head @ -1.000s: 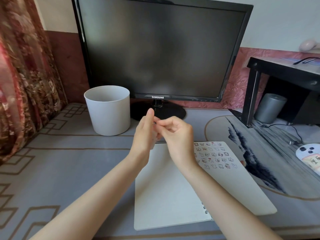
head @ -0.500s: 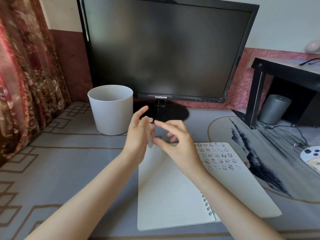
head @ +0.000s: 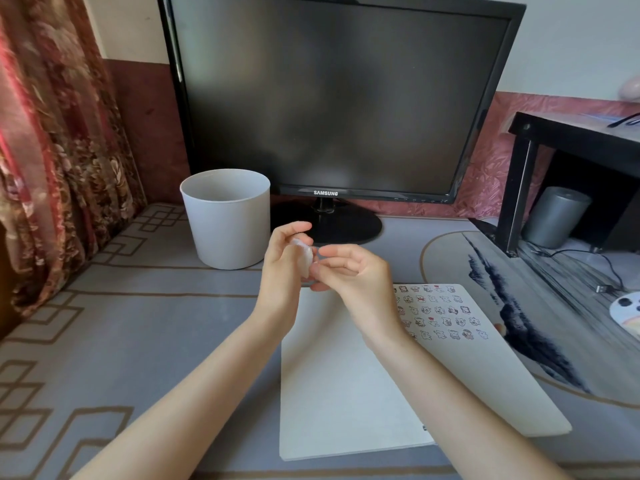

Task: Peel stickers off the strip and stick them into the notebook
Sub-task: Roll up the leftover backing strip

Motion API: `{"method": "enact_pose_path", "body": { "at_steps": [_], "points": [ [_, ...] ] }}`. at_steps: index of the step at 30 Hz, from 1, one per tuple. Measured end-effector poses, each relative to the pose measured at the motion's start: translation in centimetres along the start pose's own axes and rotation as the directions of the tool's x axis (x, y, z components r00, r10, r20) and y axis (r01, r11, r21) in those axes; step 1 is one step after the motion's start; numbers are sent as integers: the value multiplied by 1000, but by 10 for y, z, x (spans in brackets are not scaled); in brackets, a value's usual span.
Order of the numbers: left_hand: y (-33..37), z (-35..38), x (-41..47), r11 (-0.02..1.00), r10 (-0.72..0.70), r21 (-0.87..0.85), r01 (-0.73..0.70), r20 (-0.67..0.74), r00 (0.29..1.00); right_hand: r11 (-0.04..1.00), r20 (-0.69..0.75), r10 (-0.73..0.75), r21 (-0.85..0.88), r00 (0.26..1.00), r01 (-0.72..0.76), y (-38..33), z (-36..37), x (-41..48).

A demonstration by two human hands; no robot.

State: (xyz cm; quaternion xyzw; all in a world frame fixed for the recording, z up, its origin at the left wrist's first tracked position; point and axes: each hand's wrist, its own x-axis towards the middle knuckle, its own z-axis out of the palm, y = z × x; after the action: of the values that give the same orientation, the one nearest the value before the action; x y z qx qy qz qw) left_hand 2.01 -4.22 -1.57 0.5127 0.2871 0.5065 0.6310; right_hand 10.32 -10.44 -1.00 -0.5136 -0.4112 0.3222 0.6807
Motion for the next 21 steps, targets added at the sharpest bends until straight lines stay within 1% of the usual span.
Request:
{"method": "enact_pose_path", "body": {
  "at_steps": [3,6,8,10,11,14,16,21],
  "points": [
    [-1,3,-1,1000,-6,30,5,24,1000,999,8,-41,-18,999,41,0,0,1],
    [-1,9,-6,999,6,50,-8,58,998,994,-11,-61,-87,998,60,2,2,5],
    [-4,8,-7,998,6,54,-8,49,999,981,-32,-92,-177,995,85,4,4,9],
    [-4,5,-7,999,-12,37,11,23,1000,943,-38,-144,-308,989,126,6,7,11],
    [-3,4,-7,999,-20,35,19,12,1000,928,-46,-166,-345,985,140,6,8,12],
    [-2,2,-8,1000,-13,9,13,19,1000,927,-68,-206,-333,976,172,9,12,10],
    [-2,0,-7,1000,19,6,-19,32,999,916,-66,-227,-354,972,190,13,14,7],
    [2,-3,-4,997,67,-40,-68,-23,997,866,3,-304,-415,953,278,19,16,3]
  ]
}}
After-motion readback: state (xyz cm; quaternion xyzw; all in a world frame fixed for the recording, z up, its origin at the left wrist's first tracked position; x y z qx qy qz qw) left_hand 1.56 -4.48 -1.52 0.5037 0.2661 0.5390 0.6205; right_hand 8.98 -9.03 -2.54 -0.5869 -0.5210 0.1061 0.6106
